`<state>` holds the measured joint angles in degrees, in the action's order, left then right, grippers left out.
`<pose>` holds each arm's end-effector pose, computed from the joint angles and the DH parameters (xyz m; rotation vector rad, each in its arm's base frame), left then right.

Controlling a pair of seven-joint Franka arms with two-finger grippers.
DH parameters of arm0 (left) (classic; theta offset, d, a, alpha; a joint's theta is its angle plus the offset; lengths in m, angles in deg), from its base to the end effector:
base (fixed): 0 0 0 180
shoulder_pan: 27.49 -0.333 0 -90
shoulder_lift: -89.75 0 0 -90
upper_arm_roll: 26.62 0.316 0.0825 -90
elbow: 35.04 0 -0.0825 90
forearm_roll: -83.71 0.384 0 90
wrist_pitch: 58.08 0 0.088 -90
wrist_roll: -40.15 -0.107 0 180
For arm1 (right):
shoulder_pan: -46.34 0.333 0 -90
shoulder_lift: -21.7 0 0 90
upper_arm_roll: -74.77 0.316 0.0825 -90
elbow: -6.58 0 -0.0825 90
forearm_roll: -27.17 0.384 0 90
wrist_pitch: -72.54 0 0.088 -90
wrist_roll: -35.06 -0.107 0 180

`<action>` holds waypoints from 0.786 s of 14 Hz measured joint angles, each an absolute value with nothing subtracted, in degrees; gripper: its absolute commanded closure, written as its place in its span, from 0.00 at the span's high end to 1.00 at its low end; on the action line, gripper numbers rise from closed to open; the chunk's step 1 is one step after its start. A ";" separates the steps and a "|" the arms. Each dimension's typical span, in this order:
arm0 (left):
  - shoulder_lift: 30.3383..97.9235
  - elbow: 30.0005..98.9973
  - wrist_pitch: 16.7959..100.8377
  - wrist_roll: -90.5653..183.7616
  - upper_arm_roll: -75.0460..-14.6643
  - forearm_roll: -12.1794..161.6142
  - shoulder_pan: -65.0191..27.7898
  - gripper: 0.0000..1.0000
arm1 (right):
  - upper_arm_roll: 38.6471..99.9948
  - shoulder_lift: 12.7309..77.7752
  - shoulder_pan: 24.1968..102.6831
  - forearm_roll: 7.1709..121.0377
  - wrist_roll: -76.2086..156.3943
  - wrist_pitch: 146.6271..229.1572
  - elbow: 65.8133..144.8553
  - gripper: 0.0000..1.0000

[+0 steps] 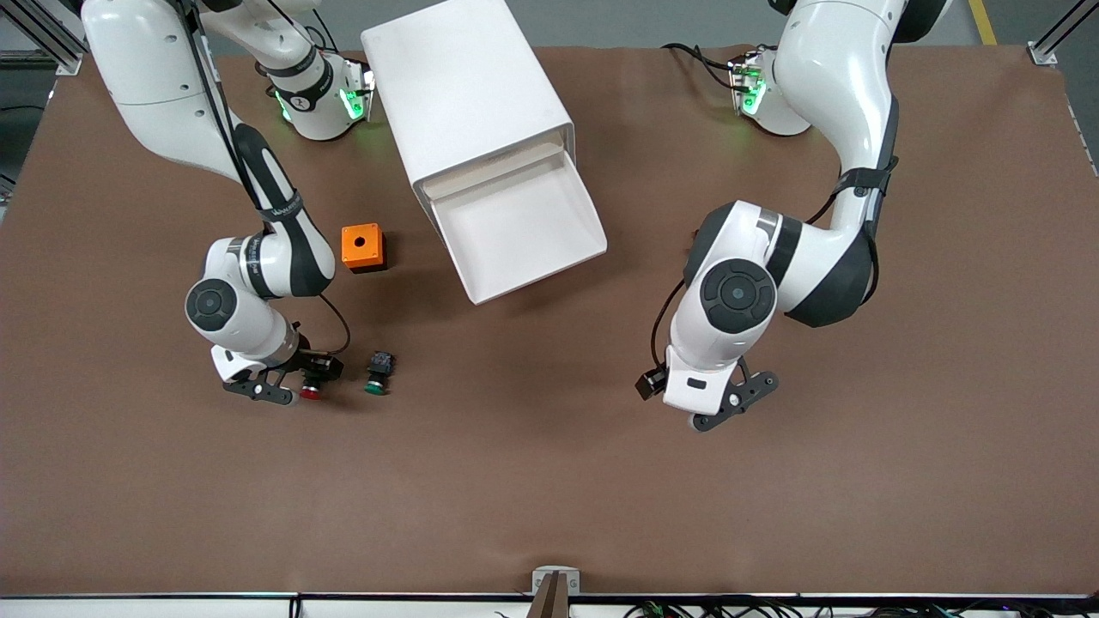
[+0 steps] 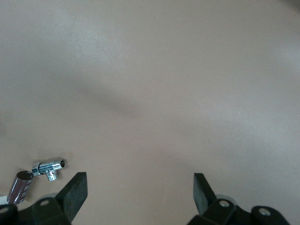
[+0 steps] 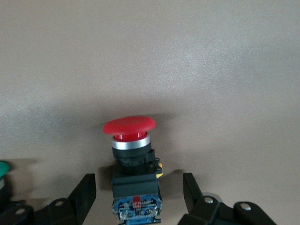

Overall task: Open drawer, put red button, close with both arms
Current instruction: 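Lower the right gripper and grasp the red push button, then lift the red button and carry it into the open drawer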

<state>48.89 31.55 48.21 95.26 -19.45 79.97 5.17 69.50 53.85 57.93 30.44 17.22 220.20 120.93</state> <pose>0.6593 -0.3489 0.3753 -3.0176 -0.7804 -0.0015 0.6055 0.0671 0.1781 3.1075 -0.3658 0.0416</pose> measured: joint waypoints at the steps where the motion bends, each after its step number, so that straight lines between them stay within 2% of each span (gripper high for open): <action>1: 48.89 31.55 48.21 95.25 -19.45 79.97 5.17 0.99 | 69.50 53.85 57.94 30.44 17.22 220.19 120.93 0.66; 3: 48.89 31.55 48.21 95.25 -19.45 79.97 5.17 0.99 | 69.50 53.85 57.97 30.44 17.22 220.18 120.93 0.57; 5: 48.89 31.55 48.21 95.25 -19.45 79.97 5.19 0.99 | 69.51 53.86 57.98 30.44 17.22 220.15 120.93 0.44; 9: 48.90 31.55 48.21 95.26 -19.46 79.97 5.21 0.99 | 69.54 53.86 58.01 30.44 17.22 220.02 120.88 0.04; 11: 48.90 31.56 48.21 95.25 -19.46 79.97 5.21 0.99 | 69.54 53.86 58.01 30.44 17.22 220.02 120.88 0.01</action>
